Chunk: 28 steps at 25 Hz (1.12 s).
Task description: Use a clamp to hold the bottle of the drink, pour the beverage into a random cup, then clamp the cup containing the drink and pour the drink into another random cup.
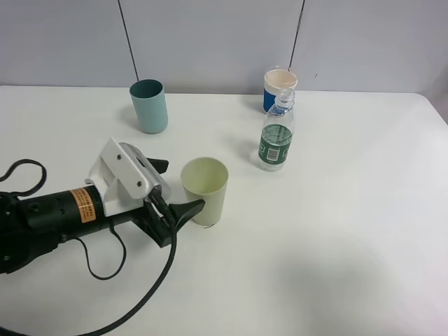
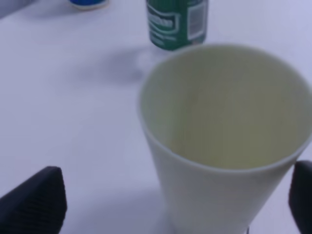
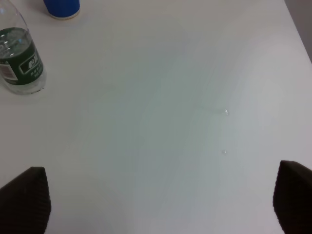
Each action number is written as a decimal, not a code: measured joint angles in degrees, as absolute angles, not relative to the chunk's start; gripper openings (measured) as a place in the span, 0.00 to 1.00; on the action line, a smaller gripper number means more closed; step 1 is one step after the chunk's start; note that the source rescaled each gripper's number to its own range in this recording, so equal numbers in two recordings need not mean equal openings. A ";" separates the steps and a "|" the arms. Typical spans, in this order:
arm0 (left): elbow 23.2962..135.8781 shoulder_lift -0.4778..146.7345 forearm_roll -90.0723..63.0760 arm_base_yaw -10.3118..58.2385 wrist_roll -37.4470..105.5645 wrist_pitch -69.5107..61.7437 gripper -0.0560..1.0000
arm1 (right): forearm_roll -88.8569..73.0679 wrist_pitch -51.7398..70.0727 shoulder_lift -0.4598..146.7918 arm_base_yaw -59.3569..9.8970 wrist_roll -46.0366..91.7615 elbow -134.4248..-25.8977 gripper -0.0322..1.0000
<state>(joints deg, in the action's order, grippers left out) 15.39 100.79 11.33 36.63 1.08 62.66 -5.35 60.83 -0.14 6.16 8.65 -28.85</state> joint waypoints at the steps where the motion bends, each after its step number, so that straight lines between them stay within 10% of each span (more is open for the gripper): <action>1: 14.66 98.78 10.49 36.63 1.08 61.58 0.79 | -5.35 60.83 -0.14 6.16 8.65 -28.85 0.83; 18: 18.18 65.22 -4.66 36.57 5.07 18.27 0.80 | -5.35 60.83 -0.14 6.16 8.65 -28.85 0.83; 28: 32.82 56.99 11.79 33.37 0.00 -7.61 0.80 | -5.35 60.83 -0.14 6.16 8.65 -28.85 0.83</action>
<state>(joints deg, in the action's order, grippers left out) 32.82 56.99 11.79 33.37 0.00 -7.61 -5.35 60.83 -0.14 6.16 8.65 -28.85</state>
